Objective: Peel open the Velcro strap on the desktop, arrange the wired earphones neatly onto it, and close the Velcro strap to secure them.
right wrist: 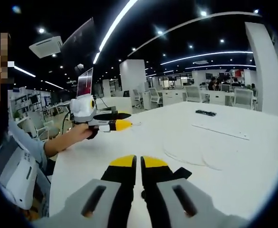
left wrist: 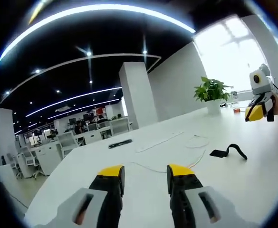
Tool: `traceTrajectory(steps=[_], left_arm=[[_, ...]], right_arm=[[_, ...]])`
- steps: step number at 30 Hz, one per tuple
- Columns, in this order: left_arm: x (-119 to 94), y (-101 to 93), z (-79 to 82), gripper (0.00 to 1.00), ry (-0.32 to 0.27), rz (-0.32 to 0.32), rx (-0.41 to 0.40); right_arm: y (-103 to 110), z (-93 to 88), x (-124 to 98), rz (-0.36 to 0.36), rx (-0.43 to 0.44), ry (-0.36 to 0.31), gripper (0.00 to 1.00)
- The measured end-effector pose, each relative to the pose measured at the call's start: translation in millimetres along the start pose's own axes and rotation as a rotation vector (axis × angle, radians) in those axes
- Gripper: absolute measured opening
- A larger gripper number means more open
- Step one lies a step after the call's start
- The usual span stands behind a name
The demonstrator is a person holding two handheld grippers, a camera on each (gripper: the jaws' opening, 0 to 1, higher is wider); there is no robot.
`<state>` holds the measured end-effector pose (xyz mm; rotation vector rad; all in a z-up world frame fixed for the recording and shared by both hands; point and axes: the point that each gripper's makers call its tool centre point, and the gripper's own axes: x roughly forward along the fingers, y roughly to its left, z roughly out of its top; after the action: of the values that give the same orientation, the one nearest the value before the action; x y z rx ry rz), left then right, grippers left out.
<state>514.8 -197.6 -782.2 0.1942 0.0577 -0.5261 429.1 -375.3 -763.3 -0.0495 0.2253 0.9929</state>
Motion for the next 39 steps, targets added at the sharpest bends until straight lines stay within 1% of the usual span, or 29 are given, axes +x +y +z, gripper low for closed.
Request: traceTrajectory(steps=[3,7,12,15,18,21,24,26,32,34,39], left_arm=[[-4,5.5,-3.2,0.38,-0.005,-0.026,-0.001],[-7,9.7,-6.8,0.38,-0.004,-0.045,0.024],[-9,18.0,-8.1,0.37,-0.007,-0.042,0.030],[-10,24.5,-7.4,0.36,-0.014,-0.032,0.028],[-11,28.8,-9.6,0.36,-0.008,-0.015,0.007],[-12,31.7,-10.7,0.36,-0.007,0.006,0.010],[-10,33.5,-15.0,0.36,0.008,0.017,0.013],[-10,34.4,-18.1,0.36,0.017,0.022,0.016],[-9,38.9,-20.7,0.36,0.024,0.029,0.001],[-9,40.6,-21.2,0.36,0.025,0.032,-0.003],[-9,43.6,-24.4,0.34,0.033,0.050,0.000]], right_arm=[[3,4.6,16,0.023,-0.015,0.002,0.06],[5,10.7,39,0.059,-0.036,0.007,0.06],[2,14.9,62,0.083,-0.046,0.007,0.06],[0,11.7,77,0.092,-0.056,0.021,0.06],[-7,10.3,92,0.093,-0.064,0.025,0.06],[-16,8.4,107,0.088,-0.067,0.029,0.06],[-27,2.3,121,0.074,-0.073,0.054,0.08],[-35,-0.4,127,0.062,-0.085,0.069,0.08],[-62,-4.5,148,0.026,-0.083,0.083,0.08],[-67,-5.8,154,0.017,-0.086,0.086,0.09],[-77,-6.6,168,-0.003,-0.127,0.105,0.09]])
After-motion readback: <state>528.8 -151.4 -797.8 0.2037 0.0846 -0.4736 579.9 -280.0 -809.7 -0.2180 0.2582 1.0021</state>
